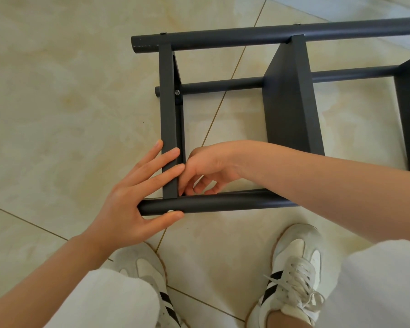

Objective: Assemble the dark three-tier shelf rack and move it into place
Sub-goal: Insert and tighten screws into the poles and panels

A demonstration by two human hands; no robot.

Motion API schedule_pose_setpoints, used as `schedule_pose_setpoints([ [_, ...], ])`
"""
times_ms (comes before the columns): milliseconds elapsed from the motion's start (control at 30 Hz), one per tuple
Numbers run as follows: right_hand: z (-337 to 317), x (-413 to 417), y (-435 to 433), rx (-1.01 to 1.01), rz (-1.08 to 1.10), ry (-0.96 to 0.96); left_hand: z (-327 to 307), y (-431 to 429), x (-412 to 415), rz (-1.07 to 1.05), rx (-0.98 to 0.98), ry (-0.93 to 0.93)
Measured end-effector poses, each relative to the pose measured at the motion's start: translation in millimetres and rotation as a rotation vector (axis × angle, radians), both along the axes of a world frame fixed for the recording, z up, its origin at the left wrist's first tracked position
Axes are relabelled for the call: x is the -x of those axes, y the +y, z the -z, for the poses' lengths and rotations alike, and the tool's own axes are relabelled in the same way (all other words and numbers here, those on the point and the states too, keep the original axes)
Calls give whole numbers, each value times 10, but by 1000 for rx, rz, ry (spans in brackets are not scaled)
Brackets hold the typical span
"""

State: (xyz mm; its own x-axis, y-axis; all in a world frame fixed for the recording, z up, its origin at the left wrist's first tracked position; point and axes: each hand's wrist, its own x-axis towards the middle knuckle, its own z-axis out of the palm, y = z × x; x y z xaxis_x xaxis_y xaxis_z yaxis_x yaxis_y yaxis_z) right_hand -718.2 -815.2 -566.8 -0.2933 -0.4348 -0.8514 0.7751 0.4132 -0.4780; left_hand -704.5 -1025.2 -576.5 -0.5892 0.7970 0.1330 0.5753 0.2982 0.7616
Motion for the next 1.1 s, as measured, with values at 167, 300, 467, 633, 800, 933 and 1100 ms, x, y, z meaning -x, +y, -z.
schedule_pose_setpoints([
  [167,-13,-16,7,-4,18,-26,2,1,-1,-1,-12,-1],
  [300,-53,-70,66,40,51,39,-14,2,-25,-4,2,-17],
  [467,-232,-190,198,56,-21,267,-53,-10,-34,-9,32,-13],
  [633,-389,-435,299,-42,-160,468,-85,1,-102,-76,59,9],
  [800,-476,-644,243,-182,-225,698,-71,-22,-317,-352,-28,-187],
  [933,-544,-699,230,-232,-269,781,15,75,-554,-577,-205,-629],
  [1100,-568,-734,192,-257,-352,798,72,141,-712,-590,-127,-844],
])
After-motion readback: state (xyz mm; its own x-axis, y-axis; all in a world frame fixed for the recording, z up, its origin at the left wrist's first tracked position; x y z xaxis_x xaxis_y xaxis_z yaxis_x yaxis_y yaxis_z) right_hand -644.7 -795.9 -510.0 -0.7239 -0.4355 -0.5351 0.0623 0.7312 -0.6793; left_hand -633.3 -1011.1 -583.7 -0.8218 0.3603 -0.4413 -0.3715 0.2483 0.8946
